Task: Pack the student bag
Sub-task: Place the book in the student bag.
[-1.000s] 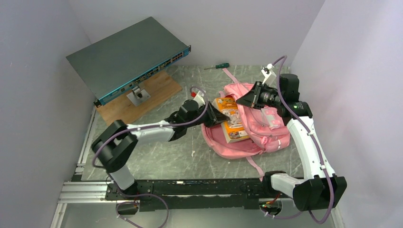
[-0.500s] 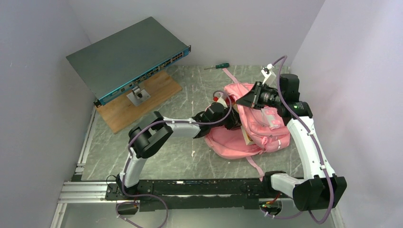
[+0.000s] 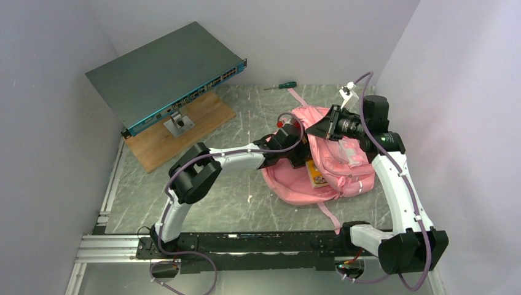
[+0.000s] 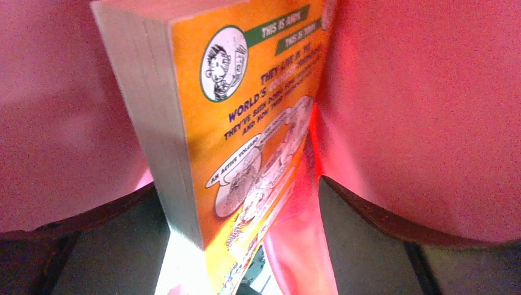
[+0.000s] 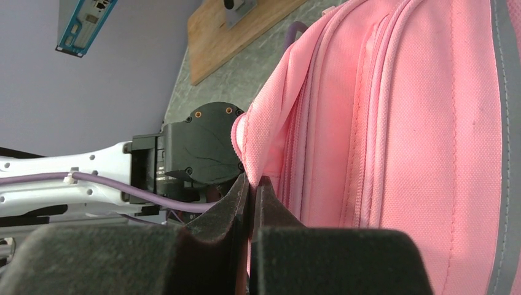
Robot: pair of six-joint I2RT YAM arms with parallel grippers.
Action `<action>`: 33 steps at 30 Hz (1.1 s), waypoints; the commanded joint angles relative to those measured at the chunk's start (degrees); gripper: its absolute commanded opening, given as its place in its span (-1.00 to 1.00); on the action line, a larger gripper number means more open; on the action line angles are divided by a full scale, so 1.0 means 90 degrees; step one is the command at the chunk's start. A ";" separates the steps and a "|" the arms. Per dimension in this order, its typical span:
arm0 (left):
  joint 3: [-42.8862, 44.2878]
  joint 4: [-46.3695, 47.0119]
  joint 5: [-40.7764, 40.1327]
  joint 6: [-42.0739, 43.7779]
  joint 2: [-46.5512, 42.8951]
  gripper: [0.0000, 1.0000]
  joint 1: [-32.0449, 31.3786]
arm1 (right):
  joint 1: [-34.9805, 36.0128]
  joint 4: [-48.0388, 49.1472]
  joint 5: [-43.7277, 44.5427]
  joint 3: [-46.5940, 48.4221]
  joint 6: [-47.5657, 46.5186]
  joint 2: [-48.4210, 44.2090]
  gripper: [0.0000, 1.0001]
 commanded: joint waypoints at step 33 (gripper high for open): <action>0.1382 -0.0190 0.0378 0.0446 0.0302 -0.16 0.0001 | 0.0036 0.0898 -0.0802 0.0248 0.0348 -0.0337 -1.00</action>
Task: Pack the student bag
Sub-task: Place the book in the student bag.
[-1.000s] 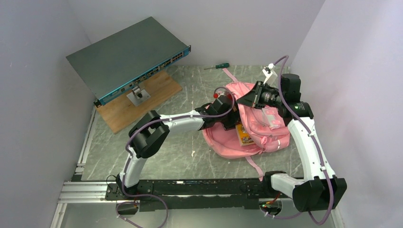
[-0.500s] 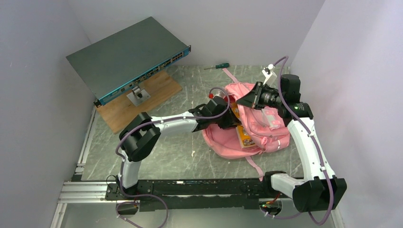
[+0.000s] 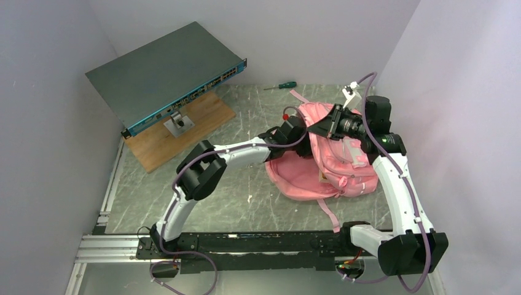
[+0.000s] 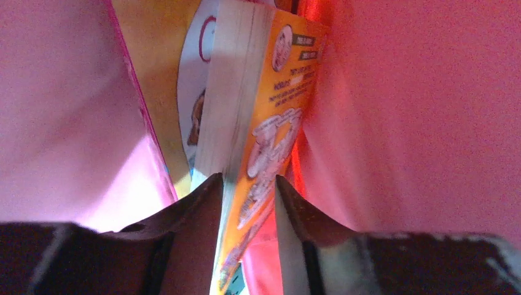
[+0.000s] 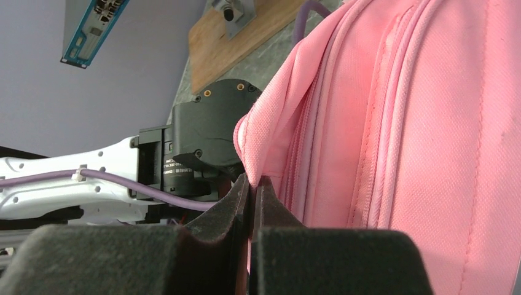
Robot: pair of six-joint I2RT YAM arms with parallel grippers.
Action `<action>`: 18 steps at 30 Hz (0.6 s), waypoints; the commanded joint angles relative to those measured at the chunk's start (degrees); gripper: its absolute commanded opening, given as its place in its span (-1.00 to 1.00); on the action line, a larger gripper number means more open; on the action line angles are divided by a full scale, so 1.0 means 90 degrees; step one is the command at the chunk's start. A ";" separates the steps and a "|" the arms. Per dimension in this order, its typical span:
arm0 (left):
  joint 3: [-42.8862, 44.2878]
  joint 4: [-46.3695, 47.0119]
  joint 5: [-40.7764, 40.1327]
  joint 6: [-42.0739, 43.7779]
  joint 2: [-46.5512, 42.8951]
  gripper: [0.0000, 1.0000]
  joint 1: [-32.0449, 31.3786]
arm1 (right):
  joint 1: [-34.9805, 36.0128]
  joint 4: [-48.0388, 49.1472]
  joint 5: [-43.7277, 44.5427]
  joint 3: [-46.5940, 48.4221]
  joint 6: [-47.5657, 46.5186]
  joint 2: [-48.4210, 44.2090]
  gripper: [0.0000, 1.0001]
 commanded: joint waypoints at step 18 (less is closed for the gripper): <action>-0.2019 0.1540 0.0965 0.0624 -0.1221 -0.04 -0.0176 | 0.0095 0.0695 -0.0749 0.0271 0.0142 -0.0254 -1.00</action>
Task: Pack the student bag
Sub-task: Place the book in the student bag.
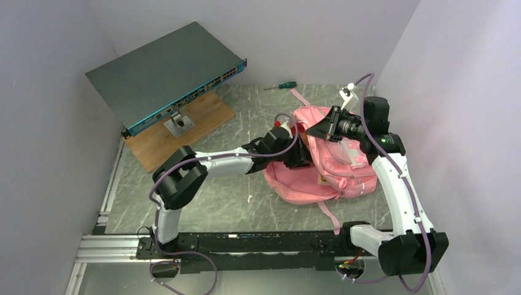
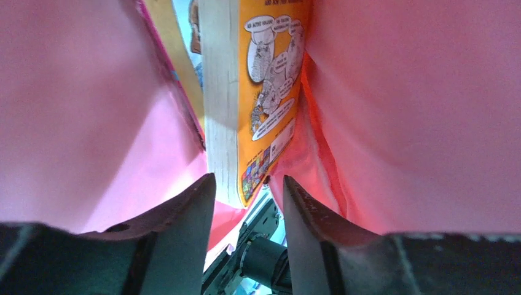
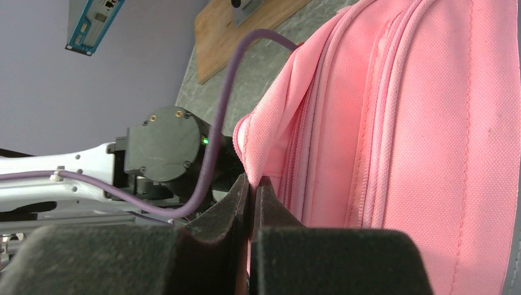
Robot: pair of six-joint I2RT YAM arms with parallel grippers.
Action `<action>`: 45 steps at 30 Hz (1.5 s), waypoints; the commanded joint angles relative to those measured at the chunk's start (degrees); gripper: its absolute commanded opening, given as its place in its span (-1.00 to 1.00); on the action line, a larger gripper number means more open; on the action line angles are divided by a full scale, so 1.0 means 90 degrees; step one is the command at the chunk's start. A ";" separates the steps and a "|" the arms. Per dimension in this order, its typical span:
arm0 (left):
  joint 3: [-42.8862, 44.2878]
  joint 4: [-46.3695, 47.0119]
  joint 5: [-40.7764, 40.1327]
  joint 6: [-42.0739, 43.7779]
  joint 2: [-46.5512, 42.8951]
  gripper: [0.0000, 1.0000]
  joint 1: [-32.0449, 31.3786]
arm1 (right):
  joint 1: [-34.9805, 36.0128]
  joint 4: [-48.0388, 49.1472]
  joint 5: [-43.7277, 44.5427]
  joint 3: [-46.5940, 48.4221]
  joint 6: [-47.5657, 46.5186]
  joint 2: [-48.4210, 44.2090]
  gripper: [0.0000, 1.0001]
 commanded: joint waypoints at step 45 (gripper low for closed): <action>-0.1485 -0.2754 0.0221 0.4081 -0.4406 0.83 0.1366 | 0.2620 0.0981 0.1360 -0.2756 0.0540 -0.0699 0.45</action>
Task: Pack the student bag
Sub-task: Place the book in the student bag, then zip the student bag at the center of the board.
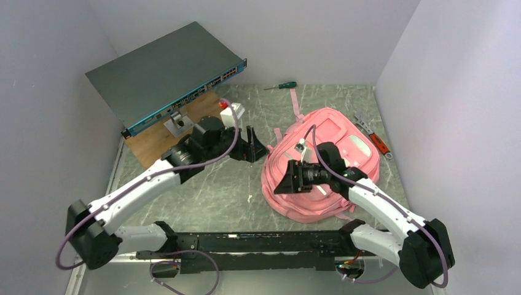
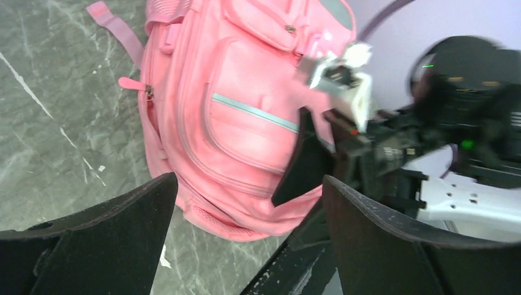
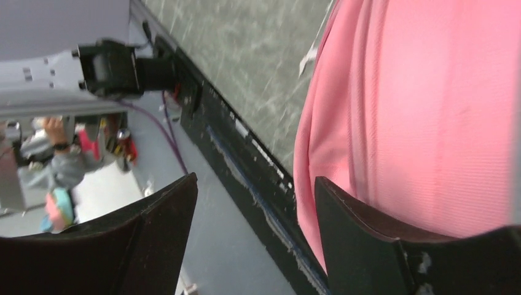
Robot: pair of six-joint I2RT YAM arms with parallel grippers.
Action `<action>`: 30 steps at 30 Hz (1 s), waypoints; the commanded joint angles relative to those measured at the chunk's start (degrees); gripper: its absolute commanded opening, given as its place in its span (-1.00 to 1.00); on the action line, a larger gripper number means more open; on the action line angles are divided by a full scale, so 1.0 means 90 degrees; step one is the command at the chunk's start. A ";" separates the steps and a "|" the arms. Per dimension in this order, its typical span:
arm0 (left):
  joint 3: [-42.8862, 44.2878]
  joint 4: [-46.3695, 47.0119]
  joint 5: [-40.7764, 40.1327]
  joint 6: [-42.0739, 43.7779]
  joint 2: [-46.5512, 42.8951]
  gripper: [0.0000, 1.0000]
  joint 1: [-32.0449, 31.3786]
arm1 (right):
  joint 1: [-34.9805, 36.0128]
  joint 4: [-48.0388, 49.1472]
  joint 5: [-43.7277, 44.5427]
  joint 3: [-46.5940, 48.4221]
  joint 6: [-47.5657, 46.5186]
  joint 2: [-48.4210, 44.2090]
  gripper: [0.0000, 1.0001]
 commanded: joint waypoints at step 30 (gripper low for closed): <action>-0.2698 -0.0097 0.0411 -0.0603 -0.2754 0.97 0.0458 | 0.0945 -0.2384 0.5258 0.6862 -0.4449 0.6213 0.06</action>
